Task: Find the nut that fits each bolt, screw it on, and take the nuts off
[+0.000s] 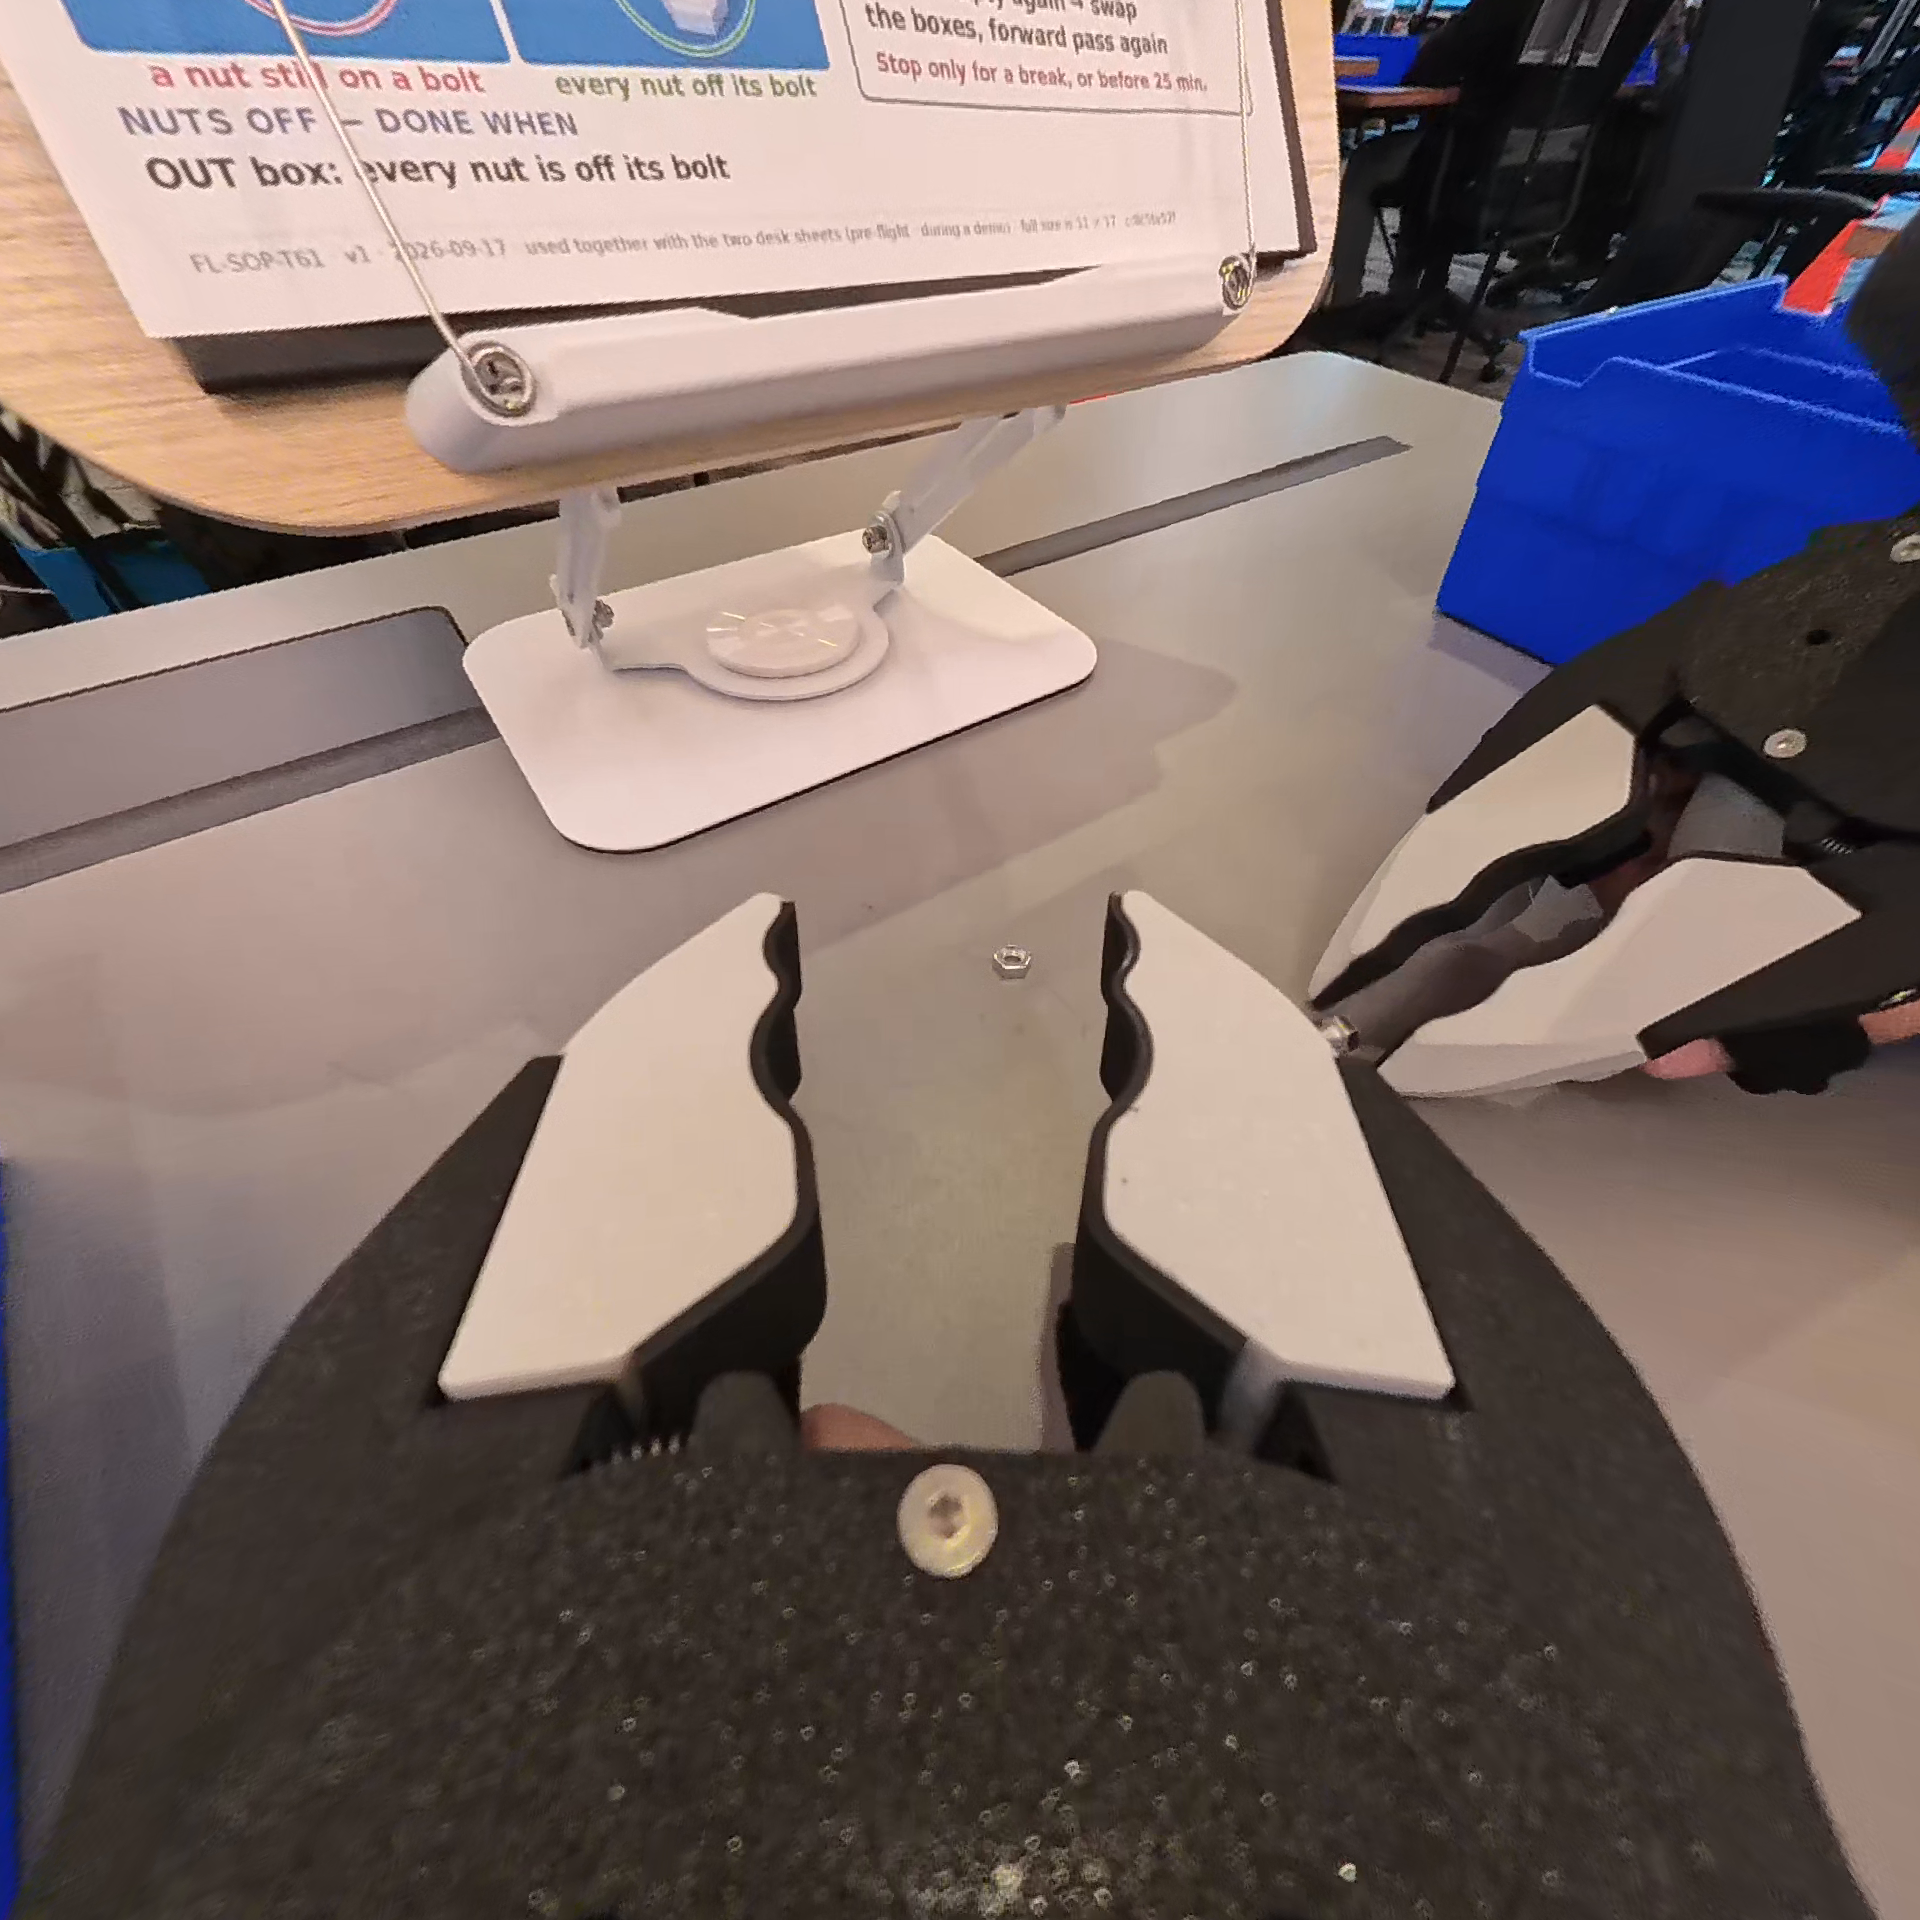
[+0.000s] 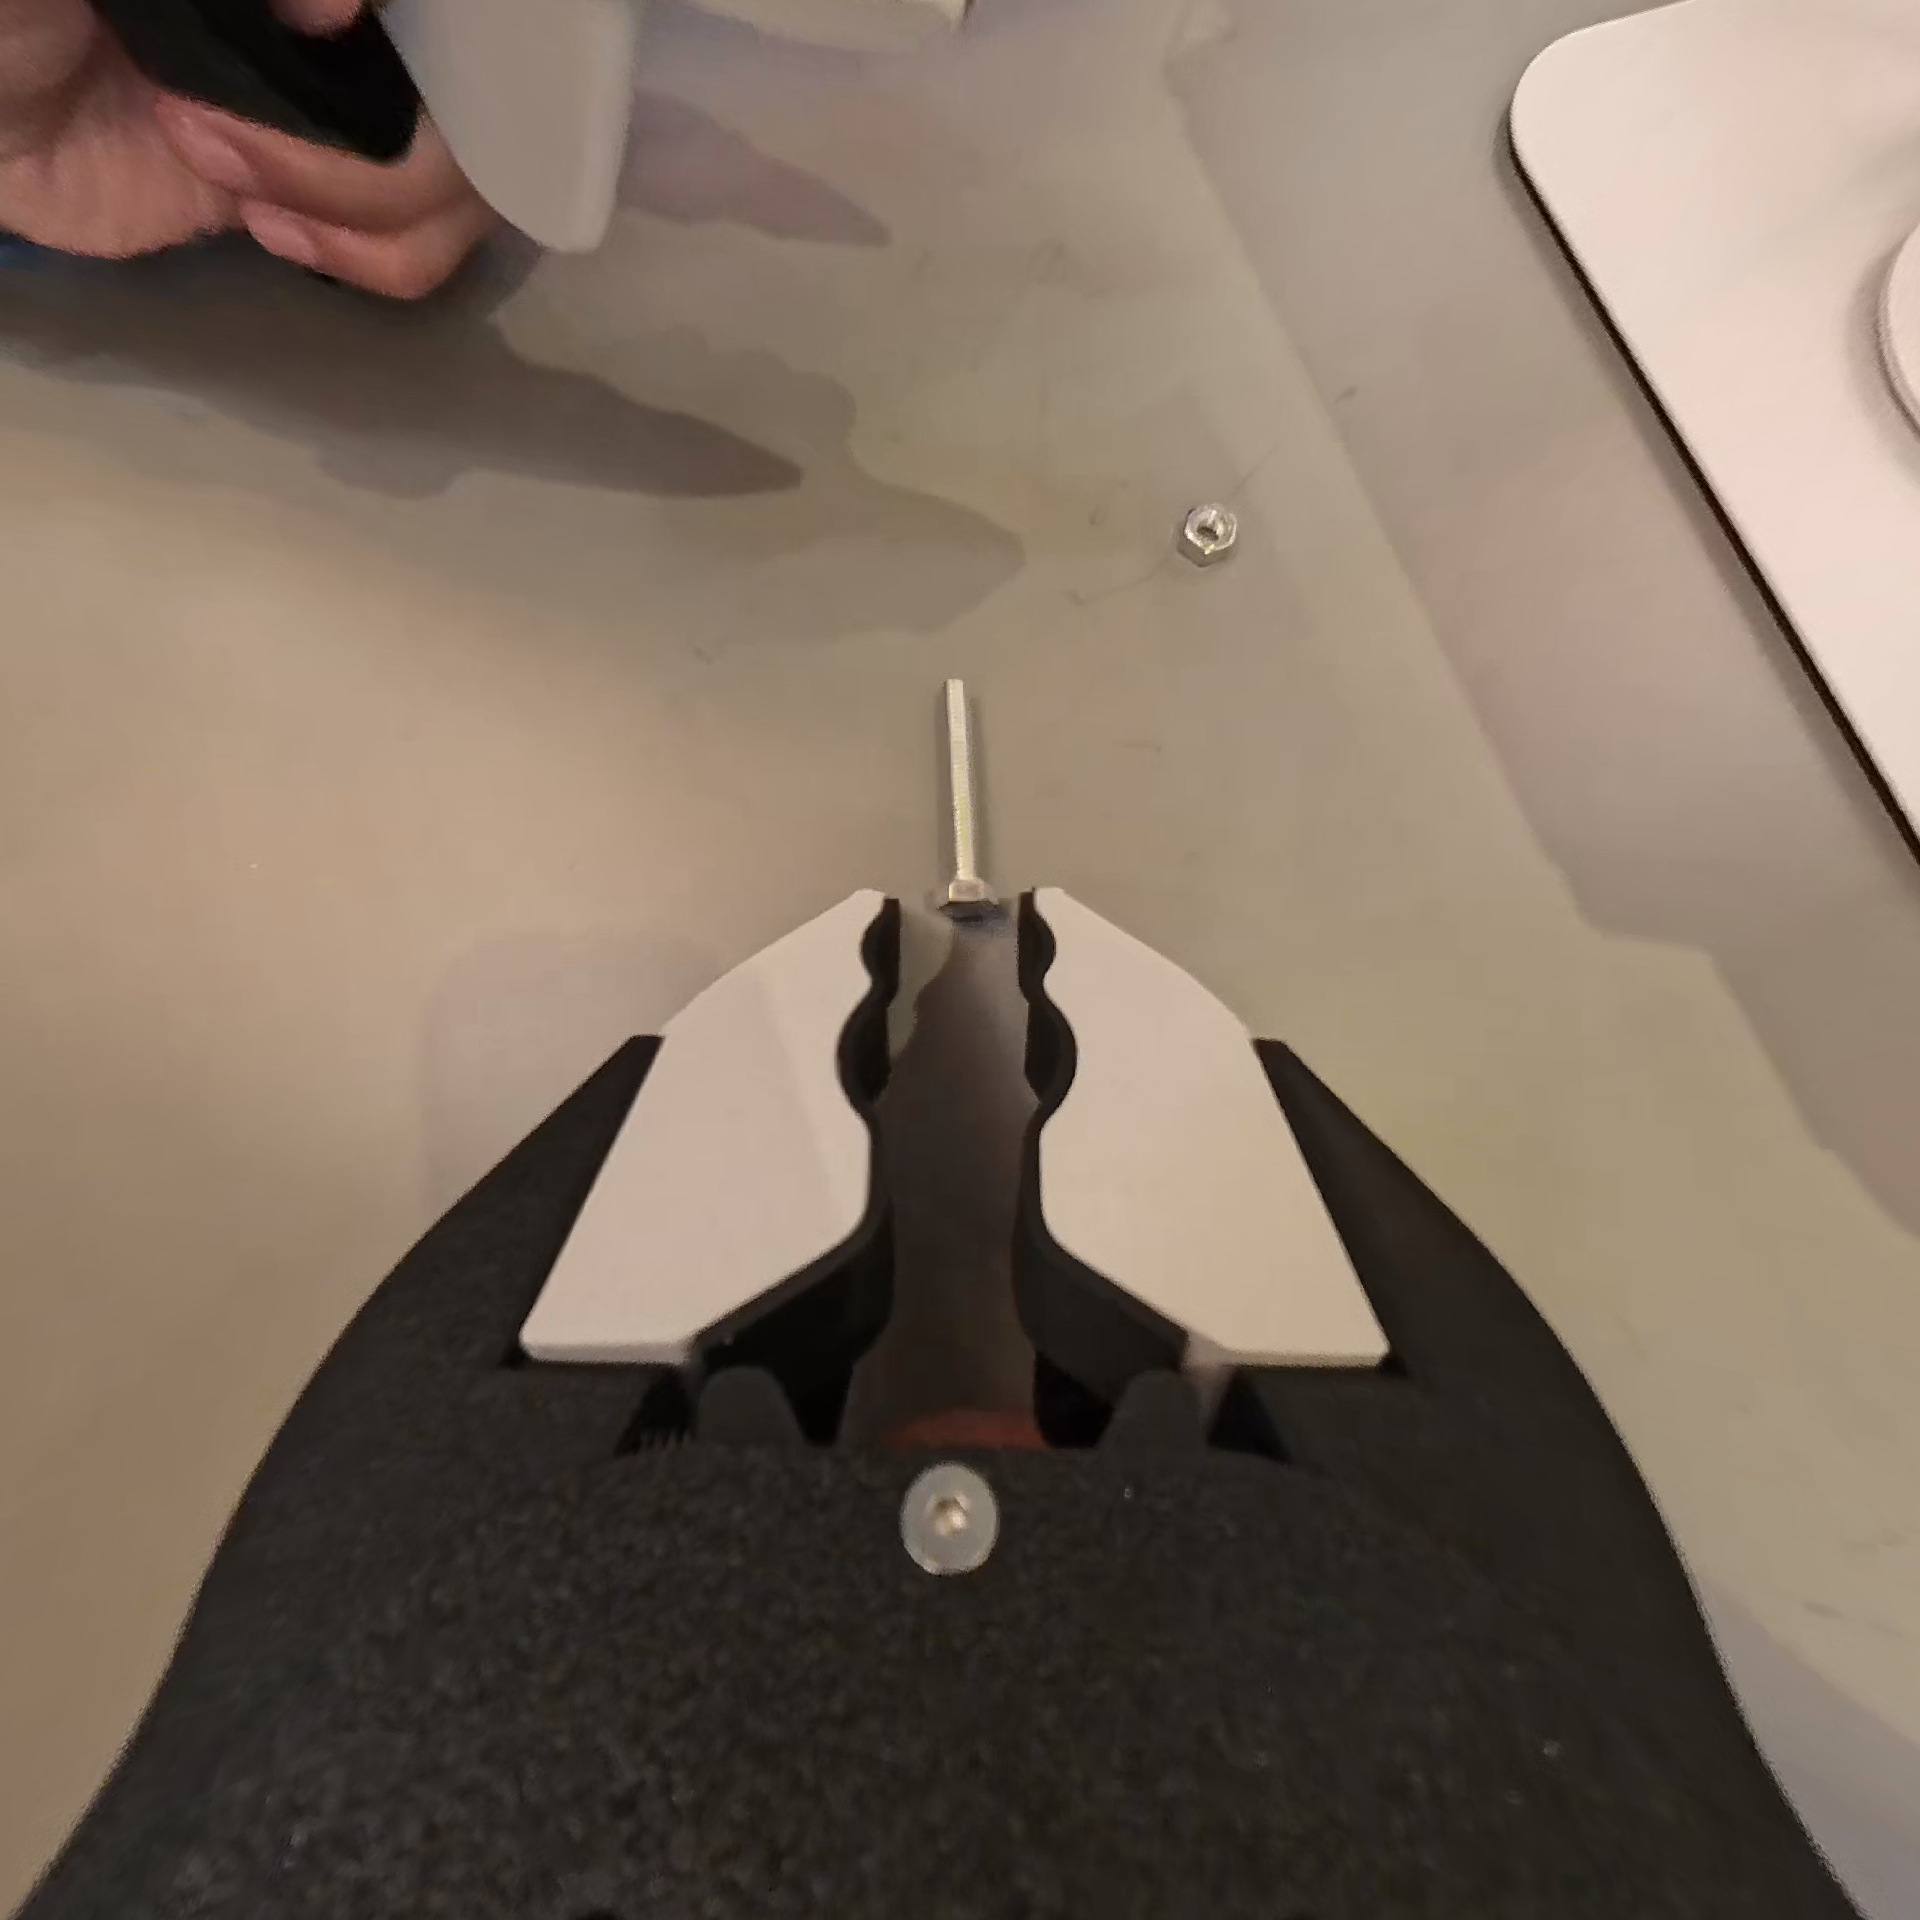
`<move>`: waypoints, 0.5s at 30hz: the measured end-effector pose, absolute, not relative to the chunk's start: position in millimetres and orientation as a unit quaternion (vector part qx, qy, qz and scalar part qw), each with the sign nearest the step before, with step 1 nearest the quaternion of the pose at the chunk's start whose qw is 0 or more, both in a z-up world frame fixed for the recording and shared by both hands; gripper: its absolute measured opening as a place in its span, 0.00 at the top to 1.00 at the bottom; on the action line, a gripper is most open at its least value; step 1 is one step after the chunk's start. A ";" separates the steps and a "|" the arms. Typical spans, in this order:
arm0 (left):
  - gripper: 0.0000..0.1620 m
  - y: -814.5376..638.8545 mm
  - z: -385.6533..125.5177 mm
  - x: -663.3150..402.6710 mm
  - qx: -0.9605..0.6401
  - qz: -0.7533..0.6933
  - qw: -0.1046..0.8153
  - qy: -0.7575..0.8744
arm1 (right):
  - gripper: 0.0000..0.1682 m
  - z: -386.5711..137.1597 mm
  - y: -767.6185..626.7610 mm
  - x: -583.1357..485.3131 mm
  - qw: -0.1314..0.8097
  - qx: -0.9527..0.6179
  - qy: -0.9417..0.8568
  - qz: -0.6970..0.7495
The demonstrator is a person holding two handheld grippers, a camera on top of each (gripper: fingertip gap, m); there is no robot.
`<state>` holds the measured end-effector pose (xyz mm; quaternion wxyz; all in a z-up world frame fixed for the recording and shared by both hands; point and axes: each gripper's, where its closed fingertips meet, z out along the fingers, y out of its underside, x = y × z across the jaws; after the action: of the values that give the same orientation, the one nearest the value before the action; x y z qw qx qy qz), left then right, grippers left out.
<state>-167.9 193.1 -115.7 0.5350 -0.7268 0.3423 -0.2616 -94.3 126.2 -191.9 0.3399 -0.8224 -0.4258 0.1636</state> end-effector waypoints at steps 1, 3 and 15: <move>0.66 192.4 -116.2 -167.0 -0.726 -0.260 0.534 0.346 | 0.88 -192.0 127.1 -94.2 0.340 -0.824 -0.424 0.163; 0.66 190.8 -116.3 -165.6 -0.723 -0.256 0.536 0.353 | 0.93 -192.2 127.7 -94.6 0.338 -0.824 -0.423 0.165; 0.68 185.2 -151.6 -151.7 -0.752 -0.126 0.419 0.493 | 0.94 -154.0 122.4 -65.5 0.457 -0.799 -0.378 0.100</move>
<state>-151.7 185.2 -151.6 0.4189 -0.7524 0.4926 -0.1258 -65.5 122.4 -154.0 0.4568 -0.7990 -0.3780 0.1001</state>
